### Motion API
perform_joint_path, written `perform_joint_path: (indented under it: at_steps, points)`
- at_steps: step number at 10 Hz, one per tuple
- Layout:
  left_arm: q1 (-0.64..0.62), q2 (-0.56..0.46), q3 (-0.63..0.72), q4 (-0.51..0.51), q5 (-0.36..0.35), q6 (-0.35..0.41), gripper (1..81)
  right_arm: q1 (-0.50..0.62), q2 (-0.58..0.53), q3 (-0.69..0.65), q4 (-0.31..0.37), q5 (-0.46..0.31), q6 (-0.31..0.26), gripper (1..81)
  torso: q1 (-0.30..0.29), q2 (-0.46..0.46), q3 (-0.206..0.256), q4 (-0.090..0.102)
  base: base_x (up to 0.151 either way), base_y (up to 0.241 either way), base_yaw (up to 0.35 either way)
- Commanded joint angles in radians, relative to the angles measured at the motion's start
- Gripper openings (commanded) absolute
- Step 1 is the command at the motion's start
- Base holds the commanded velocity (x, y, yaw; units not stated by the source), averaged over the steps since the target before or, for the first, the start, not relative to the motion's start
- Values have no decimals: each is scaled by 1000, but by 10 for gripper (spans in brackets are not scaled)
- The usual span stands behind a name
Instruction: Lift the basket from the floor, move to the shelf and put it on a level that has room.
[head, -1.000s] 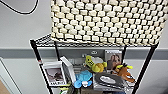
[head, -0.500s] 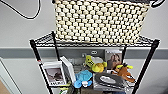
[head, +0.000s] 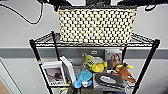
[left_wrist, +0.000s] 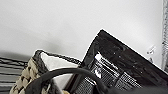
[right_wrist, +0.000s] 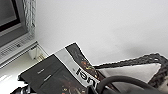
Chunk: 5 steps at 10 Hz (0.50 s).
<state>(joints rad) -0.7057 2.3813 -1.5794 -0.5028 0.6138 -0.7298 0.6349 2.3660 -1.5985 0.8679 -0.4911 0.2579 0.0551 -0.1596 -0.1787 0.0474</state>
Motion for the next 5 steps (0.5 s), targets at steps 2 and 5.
perform_joint_path:
  at_steps: [2,5]
  points:
    - [-140,86,-133,12,-71,62,10,170,106,-193,33,2,-98,10,0,0,0,0,0,0,0]
    - [-93,162,-258,12,-45,118,10,117,152,-309,31,-38,-175,10,0,0,0,0,0,0,0]
